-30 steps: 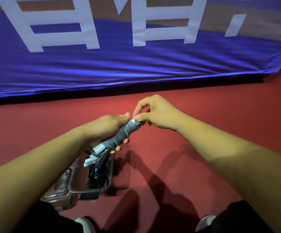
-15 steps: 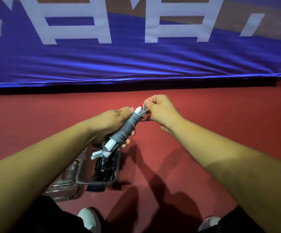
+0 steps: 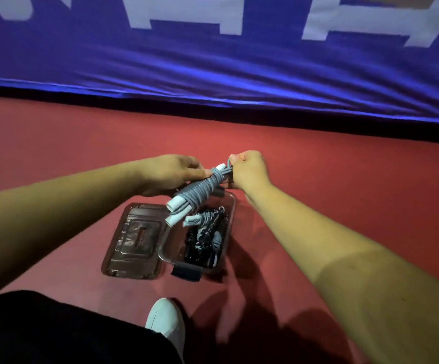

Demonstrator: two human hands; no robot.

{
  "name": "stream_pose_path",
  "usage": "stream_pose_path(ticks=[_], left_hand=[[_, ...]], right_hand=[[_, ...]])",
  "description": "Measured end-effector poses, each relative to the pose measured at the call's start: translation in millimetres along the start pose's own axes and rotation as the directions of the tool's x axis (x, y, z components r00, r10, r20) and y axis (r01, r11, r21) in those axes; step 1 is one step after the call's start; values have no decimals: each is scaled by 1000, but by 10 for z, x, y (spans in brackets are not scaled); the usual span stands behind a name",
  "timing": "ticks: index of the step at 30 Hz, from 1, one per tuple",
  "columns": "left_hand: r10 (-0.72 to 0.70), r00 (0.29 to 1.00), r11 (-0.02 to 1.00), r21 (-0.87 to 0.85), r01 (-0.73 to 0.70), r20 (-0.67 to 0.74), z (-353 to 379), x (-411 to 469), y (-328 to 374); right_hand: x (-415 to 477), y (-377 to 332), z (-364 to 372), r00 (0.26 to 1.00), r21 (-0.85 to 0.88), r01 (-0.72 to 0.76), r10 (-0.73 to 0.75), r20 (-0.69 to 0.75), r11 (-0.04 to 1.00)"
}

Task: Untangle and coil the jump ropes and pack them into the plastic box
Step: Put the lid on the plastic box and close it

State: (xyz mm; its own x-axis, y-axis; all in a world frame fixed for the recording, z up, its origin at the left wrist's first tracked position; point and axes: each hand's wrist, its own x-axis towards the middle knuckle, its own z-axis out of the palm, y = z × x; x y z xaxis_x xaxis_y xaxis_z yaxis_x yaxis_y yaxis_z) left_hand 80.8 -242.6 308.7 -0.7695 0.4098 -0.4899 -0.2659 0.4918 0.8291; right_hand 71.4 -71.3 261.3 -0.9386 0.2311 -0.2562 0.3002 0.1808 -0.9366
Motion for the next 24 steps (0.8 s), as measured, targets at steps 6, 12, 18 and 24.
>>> stream_pose_path(ticks=[6,12,18,24], left_hand=[[-130,990,991,51,127,50,-328,390,-976],[-84,996,981,173,85,-14,-28,761,-1747],[-123,985,992,-53,117,-123,-206,795,-2189],[-358,837,856,-503,118,-413,-868,397,-2651]], right_hand=[[274,539,523,982,-79,-158,165,92,984],[697,1360,801,991,-411,-30,81,106,911],[772,1482,1090,968,-663,103,78,238,741],[530,1128,1884,944,-281,-55,142,297,958]])
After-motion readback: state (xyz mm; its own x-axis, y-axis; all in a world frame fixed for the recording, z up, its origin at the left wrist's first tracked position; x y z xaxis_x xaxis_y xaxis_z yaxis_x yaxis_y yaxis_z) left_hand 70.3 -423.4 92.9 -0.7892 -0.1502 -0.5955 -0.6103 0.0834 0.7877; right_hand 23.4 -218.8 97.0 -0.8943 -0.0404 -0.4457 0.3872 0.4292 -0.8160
